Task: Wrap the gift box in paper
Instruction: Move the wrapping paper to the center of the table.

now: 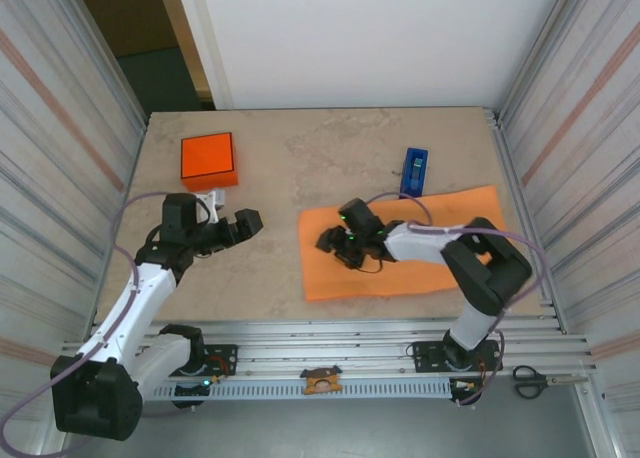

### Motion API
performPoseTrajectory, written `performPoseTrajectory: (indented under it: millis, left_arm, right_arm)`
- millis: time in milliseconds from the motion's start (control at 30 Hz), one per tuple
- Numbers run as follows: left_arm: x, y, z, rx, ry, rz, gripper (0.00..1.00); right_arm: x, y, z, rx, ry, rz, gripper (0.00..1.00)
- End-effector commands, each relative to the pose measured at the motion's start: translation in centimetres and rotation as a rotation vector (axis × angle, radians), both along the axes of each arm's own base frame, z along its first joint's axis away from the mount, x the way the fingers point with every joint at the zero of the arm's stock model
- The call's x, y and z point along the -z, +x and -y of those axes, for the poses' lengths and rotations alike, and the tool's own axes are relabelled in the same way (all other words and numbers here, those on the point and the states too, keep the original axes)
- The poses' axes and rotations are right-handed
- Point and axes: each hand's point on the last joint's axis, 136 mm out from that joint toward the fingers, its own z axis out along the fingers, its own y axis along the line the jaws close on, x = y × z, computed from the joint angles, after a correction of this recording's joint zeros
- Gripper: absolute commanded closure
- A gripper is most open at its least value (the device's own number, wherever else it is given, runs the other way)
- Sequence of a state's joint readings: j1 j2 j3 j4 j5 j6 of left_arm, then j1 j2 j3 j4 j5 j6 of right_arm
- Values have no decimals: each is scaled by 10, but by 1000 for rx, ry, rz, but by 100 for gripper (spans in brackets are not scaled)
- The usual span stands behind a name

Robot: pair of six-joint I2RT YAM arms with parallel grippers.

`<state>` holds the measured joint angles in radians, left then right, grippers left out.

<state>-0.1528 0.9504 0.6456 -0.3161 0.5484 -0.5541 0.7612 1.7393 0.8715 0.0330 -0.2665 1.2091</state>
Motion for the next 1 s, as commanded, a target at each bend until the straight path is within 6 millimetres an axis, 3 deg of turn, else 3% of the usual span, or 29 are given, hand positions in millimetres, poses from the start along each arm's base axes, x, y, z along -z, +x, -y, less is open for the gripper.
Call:
performPoseTrajectory:
  millis: [0,67,167,233,367,533,667,800,967]
  left_arm:
    - [-14,-1,-1,-5,15,10,1]
    - [-17,-3,-1,-10,13,9,1]
    - [-22,-4,1,-10,-6,10,4]
    - [-25,-4,10,22,-36,10,9]
    - [-25,0,43,134,-30,2,19]
    - [-15,6,109,331,32,-36,27]
    - [6,8,162,454,82,-92,30]
    - [40,7,199,509,156,-167,30]
    - [92,8,195,439,210,-316,33]
  right_arm:
    - [-28,11,-56,-52,145,17,44]
    - [-39,16,-60,-71,145,39,44]
    - [-59,32,-34,-53,109,114,44]
    - [-68,42,-1,-41,40,166,43]
    - [-66,49,76,34,-79,173,45]
    - [-46,36,175,172,-166,101,46]
    - [-35,20,230,284,-151,52,44]
    - [-27,8,258,304,-157,24,41]
    - [-13,1,253,249,-123,-36,40]
